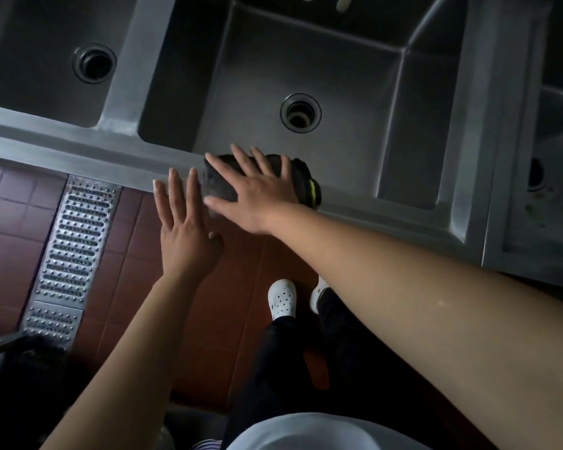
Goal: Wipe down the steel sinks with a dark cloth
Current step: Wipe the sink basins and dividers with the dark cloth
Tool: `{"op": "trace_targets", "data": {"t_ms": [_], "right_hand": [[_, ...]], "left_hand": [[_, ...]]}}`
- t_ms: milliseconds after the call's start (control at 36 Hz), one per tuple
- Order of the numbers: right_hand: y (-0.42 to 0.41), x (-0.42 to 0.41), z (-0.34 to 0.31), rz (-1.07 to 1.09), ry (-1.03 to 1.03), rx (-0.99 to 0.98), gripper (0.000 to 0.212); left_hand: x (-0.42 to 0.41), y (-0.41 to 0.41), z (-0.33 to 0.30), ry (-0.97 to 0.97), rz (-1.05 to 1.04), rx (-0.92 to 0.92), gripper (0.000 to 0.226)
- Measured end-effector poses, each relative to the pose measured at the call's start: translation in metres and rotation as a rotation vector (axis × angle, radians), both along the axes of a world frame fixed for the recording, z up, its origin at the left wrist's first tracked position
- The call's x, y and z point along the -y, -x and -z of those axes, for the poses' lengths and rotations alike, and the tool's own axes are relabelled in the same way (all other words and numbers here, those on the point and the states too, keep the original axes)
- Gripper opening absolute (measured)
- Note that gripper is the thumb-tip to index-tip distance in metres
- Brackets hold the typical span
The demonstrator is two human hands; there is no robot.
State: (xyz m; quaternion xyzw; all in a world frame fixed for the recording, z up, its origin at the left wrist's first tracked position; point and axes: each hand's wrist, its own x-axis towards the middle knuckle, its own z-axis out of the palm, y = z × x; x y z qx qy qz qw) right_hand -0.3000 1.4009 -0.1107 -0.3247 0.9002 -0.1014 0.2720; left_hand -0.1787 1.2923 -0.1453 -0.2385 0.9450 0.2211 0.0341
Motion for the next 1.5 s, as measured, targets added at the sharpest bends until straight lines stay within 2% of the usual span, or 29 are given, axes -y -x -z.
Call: {"op": "trace_targets", "data": {"t_ms": [167,333,500,556,722,889,1056,1194,1389,1444,1500], "right_hand": [[-0.005,-0.082,-0.001,-0.003,-0.052,-0.086,0.099],[-0.016,-0.171,-0.007,0.098,-0.149,-0.118,0.108],[-0.021,-0.24,-0.013,0.237,-0.237,-0.116,0.109],[-0.024,-0.259,-0.015,0.258,-0.252,-0.133,0.107],[-0.034,-0.319,-0.016,0.281,-0.279,-0.208,0.104],[-0.036,-0.392,-0.011,0.286,-0.199,-0.18,0.106],[-0.017,-0.473,-0.009,0.303,-0.165,-0.102,0.097],[0.005,-0.522,-0.004,0.265,-0.106,-0.071,0.088],[0.019,-0.541,-0.004,0.192,0.026,0.017,0.078],[0.023,-0.545,-0.009,0.219,0.082,0.059,0.071],[0.029,-0.55,-0.019,0.336,0.21,0.154,0.058]], "left_hand": [[-0.008,0.004,-0.002,-0.032,-0.079,0.032,0.117],[-0.015,0.008,-0.015,-0.023,-0.134,0.106,0.113],[-0.045,0.029,-0.035,-0.098,-0.299,0.107,0.087],[-0.064,0.035,-0.043,-0.142,-0.266,0.095,0.087],[-0.149,0.036,-0.06,-0.15,0.035,0.072,0.096],[-0.234,0.04,-0.063,-0.19,0.167,0.088,0.086],[-0.317,0.062,-0.071,-0.209,0.215,0.162,0.064],[-0.371,0.082,-0.073,-0.205,0.21,0.202,0.066],[-0.424,0.095,-0.074,-0.19,0.207,0.227,0.071],[-0.43,0.099,-0.077,-0.172,0.231,0.237,0.071],[-0.431,0.106,-0.08,-0.158,0.227,0.246,0.07]]}}
